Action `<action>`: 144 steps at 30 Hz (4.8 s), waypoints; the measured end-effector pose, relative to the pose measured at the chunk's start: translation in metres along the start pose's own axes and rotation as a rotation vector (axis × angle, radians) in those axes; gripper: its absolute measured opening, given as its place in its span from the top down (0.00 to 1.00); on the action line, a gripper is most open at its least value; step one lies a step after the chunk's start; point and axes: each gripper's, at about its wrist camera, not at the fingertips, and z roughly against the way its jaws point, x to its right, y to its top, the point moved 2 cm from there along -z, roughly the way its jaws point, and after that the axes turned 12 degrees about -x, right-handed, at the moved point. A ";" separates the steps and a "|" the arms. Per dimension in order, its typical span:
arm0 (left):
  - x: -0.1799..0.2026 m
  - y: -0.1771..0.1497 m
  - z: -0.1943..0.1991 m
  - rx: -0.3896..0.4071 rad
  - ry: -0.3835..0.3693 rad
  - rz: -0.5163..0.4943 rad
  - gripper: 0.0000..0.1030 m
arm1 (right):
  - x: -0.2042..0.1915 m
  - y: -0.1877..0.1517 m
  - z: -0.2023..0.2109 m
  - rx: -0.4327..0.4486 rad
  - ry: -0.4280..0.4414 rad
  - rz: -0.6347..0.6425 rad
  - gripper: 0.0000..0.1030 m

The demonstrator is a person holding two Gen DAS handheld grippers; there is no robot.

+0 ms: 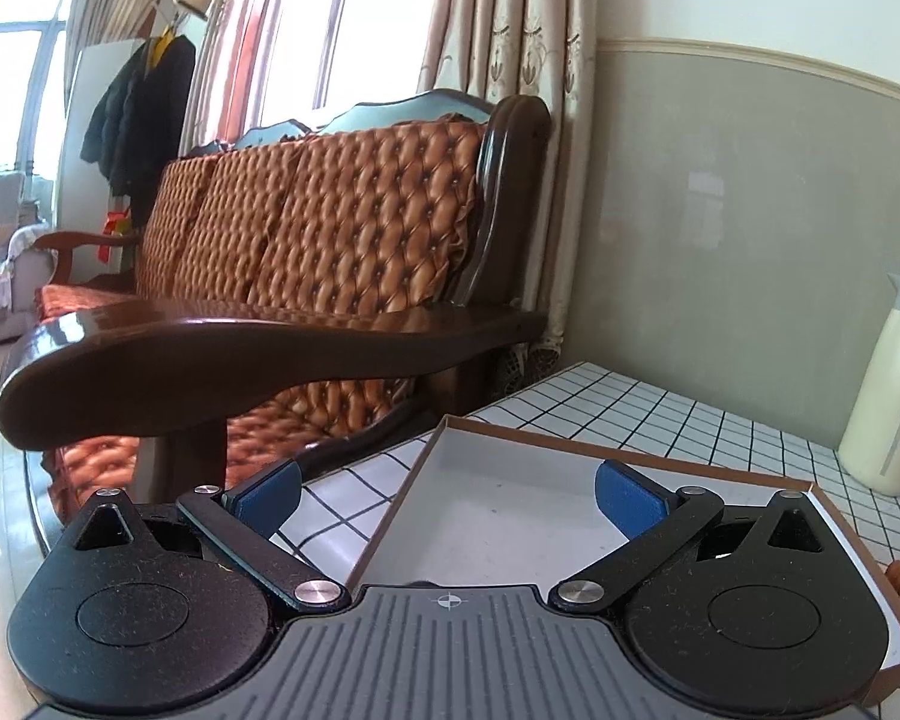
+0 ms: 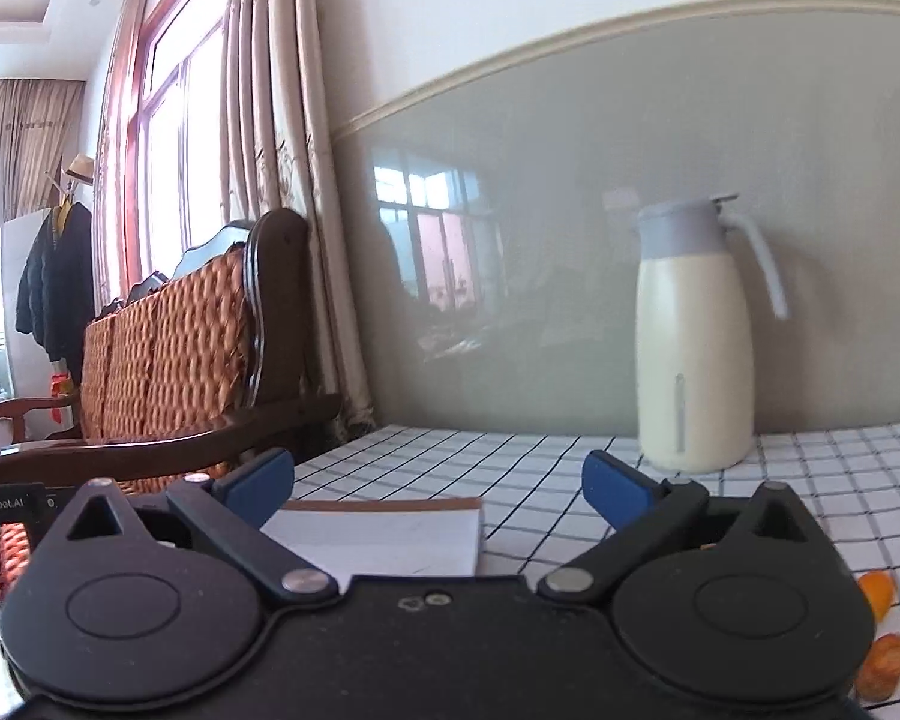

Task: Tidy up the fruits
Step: 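Move both tools back over the fruits on the table, then grasp the large orange with the left tool while the right tool grasps the reddish-brown fruit, then lift and carry both held fruits over the white box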

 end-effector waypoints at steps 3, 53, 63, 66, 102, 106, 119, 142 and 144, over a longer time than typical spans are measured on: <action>0.005 -0.001 -0.001 -0.006 0.001 -0.006 0.00 | 0.006 -0.001 0.001 -0.015 0.000 -0.006 0.06; 0.234 -0.078 0.054 -0.067 -0.441 -0.412 0.00 | 0.154 -0.046 0.085 -0.279 -0.364 -0.251 0.06; 0.262 -0.094 0.052 -0.149 -0.502 -0.432 0.18 | 0.168 -0.053 0.092 -0.282 -0.380 -0.281 0.06; 0.272 -0.099 0.051 -0.156 -0.511 -0.455 0.25 | 0.168 -0.055 0.091 -0.291 -0.378 -0.283 0.06; 0.307 -0.119 0.029 -0.237 -0.494 -0.482 0.64 | 0.167 -0.061 0.046 -0.381 -0.297 -0.281 0.45; 0.300 -0.116 0.025 -0.242 -0.486 -0.476 0.64 | 0.166 -0.062 0.036 -0.403 -0.302 -0.289 0.55; 0.302 -0.120 0.020 -0.249 -0.464 -0.495 0.64 | 0.161 -0.063 0.032 -0.407 -0.363 -0.219 0.75; 0.287 -0.113 0.033 -0.217 -0.488 -0.492 0.64 | 0.150 -0.053 0.061 -0.354 -0.292 -0.210 0.75; 0.284 -0.113 0.037 -0.210 -0.493 -0.501 0.64 | 0.147 -0.052 0.064 -0.351 -0.289 -0.201 0.75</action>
